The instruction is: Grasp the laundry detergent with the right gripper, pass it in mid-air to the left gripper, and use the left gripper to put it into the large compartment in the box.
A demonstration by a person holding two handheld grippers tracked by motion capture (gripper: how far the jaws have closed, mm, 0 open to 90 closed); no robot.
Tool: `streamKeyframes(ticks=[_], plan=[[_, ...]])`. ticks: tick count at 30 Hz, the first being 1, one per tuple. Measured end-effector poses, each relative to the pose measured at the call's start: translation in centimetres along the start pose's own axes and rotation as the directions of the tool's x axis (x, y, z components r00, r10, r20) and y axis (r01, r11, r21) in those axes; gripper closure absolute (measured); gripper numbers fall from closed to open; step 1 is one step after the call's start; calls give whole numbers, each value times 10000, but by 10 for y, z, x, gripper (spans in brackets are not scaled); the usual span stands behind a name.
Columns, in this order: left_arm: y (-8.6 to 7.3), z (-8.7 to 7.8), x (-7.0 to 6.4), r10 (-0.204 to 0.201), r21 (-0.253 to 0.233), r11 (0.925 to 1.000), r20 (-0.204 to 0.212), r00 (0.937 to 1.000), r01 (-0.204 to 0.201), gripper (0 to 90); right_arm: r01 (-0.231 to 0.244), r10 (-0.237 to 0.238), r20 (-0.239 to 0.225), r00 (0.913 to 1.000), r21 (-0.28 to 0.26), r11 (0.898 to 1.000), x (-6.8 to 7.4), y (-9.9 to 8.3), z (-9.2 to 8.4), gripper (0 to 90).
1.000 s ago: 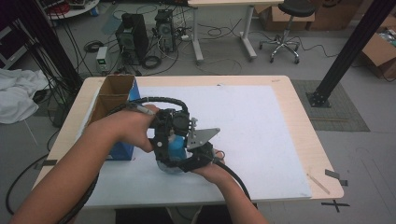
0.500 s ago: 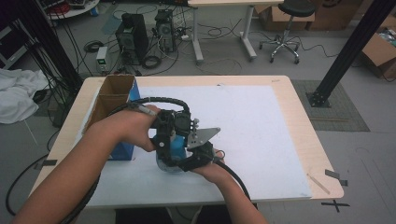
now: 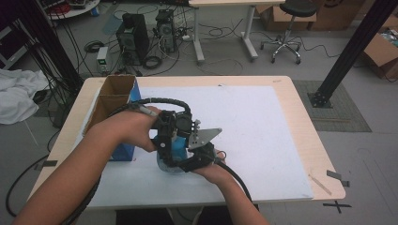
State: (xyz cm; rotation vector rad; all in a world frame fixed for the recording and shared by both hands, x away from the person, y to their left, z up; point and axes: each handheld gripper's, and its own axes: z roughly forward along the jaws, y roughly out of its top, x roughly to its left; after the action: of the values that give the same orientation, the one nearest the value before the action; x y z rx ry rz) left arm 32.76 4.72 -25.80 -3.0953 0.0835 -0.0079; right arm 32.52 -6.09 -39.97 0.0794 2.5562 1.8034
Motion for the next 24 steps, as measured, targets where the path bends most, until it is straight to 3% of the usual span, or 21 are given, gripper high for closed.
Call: streamKeyframes(ticks=[5, 7, 8, 12, 24], plan=[[0, 0, 0, -19, 81, 10000, -86, 10000, 19, 209, -12, 12, -4, 10000, 13, 10000, 0, 0, 1, 453], [-1, 0, 0, -18, 156, 9999, -64, 10000, 19, 263, -73, 73, -27, 10000, 19, 10000, 0, -1, 1, 453], [-1, 0, 0, -38, 136, 9999, -70, 10000, 38, 266, 194, -194, 29, 9998, -168, 9997, -2, -1, 1, 453], [-1, 0, 0, -57, 139, 9999, -74, 10000, 58, 269, 282, -279, 104, 9996, -273, 9992, -3, 0, 1, 453], [0, -1, 0, -28, 150, 9999, -69, 10000, 29, 324, 175, -174, 24, 9998, -267, 9995, -2, -1, 1, 453]])
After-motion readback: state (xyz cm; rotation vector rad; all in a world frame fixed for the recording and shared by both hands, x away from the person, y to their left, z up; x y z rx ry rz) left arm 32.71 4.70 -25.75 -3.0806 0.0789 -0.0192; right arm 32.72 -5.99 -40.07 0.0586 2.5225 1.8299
